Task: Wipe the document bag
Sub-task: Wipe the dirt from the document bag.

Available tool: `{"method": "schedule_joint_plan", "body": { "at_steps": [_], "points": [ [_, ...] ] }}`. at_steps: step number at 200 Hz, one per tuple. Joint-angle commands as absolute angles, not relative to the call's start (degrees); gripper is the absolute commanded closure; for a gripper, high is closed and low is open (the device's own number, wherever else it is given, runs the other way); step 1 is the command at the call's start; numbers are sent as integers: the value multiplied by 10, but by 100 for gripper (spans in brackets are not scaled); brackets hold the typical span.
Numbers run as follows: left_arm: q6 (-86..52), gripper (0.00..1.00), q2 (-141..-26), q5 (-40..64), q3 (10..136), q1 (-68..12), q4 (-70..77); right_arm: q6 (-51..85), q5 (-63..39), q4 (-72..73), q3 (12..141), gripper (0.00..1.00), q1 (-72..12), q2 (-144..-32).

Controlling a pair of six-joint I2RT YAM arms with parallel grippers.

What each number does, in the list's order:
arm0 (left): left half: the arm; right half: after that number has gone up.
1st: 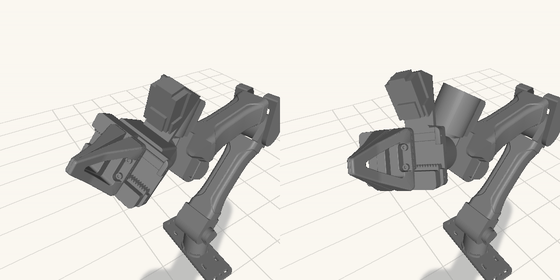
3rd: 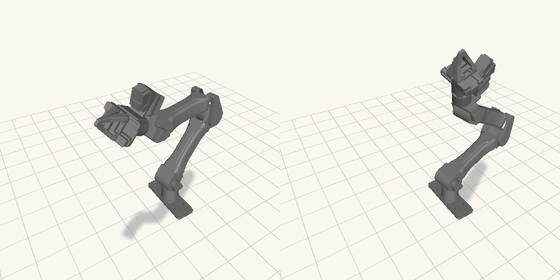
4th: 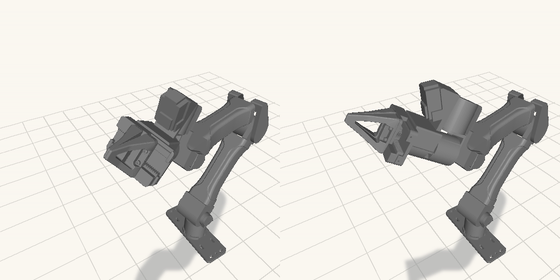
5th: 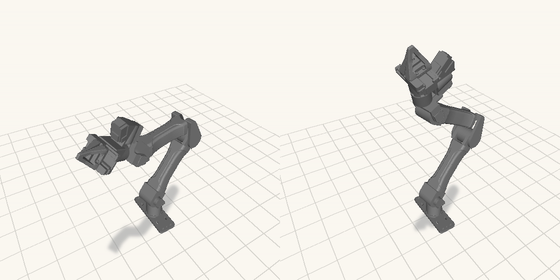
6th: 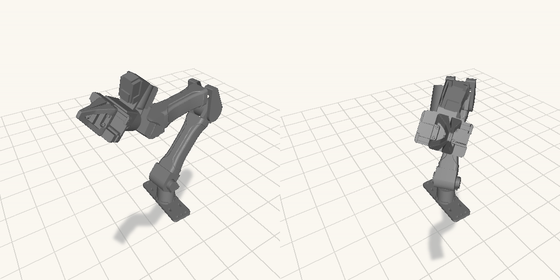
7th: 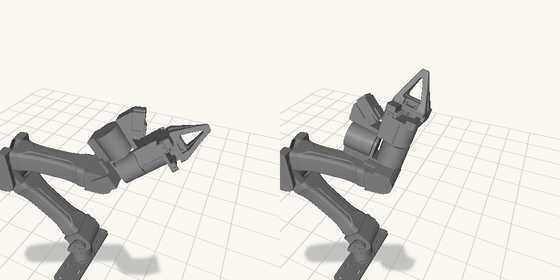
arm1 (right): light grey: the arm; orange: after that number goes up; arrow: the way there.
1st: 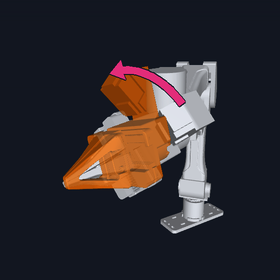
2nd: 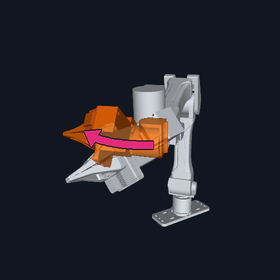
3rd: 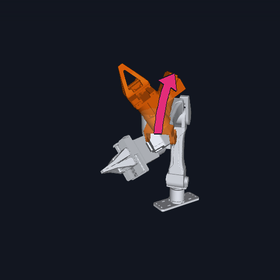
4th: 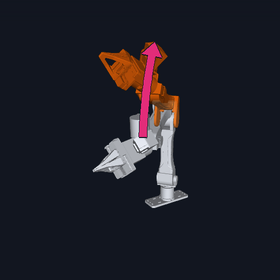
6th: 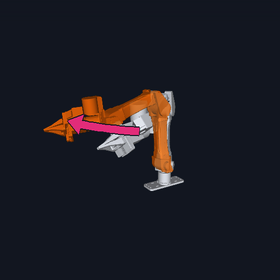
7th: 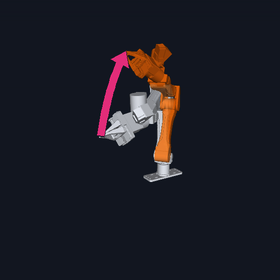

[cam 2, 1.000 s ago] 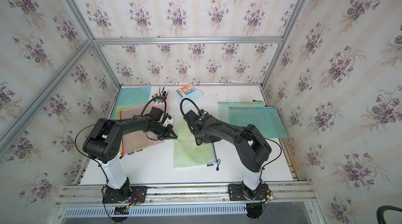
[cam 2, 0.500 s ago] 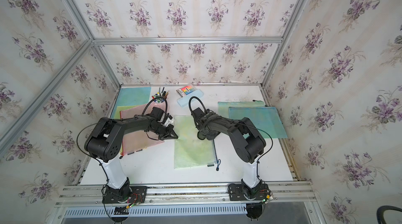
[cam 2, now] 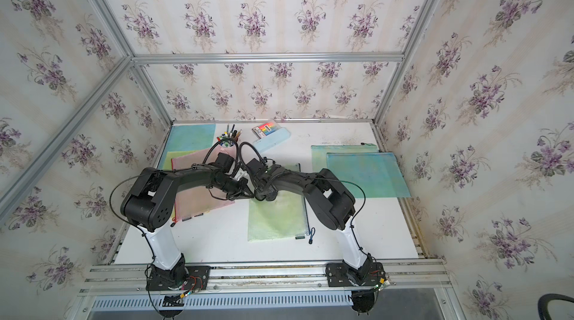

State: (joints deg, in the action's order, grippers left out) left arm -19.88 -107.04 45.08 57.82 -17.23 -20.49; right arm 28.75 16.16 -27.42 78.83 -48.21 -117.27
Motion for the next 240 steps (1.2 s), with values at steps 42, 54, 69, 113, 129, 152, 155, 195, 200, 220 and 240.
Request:
{"method": "schedule_joint_plan", "body": {
  "at_steps": [42,54,69,113,129,152,155,195,200,220,240],
  "points": [
    [-200,100,-1067,455,579,-172,-203,267,247,-334,722,87,-353,-1076],
    [-202,100,-1066,454,581,-172,-201,256,209,-311,768,87,-374,-1086],
    [-206,100,-1069,456,582,-172,-197,246,172,-288,844,86,-419,-1128],
    [-226,100,-1071,459,582,-172,-175,261,121,-280,990,85,-464,-1279],
    [-233,100,-1064,454,576,-172,-167,257,161,-300,974,85,-443,-1271],
    [-257,100,-1056,450,560,-172,-139,265,197,-298,894,85,-382,-1194],
    [-261,100,-1056,449,558,-172,-134,264,200,-297,883,85,-375,-1185],
    [-307,100,-1055,452,540,-172,-83,247,136,-278,832,85,-385,-1123],
    [-309,100,-1056,450,540,-172,-81,245,123,-276,834,85,-415,-1126],
    [-311,100,-1057,448,545,-171,-83,254,116,-303,853,84,-497,-1156],
    [-314,100,-1054,447,552,-171,-85,295,121,-300,773,85,-501,-1122]
  ]
}}
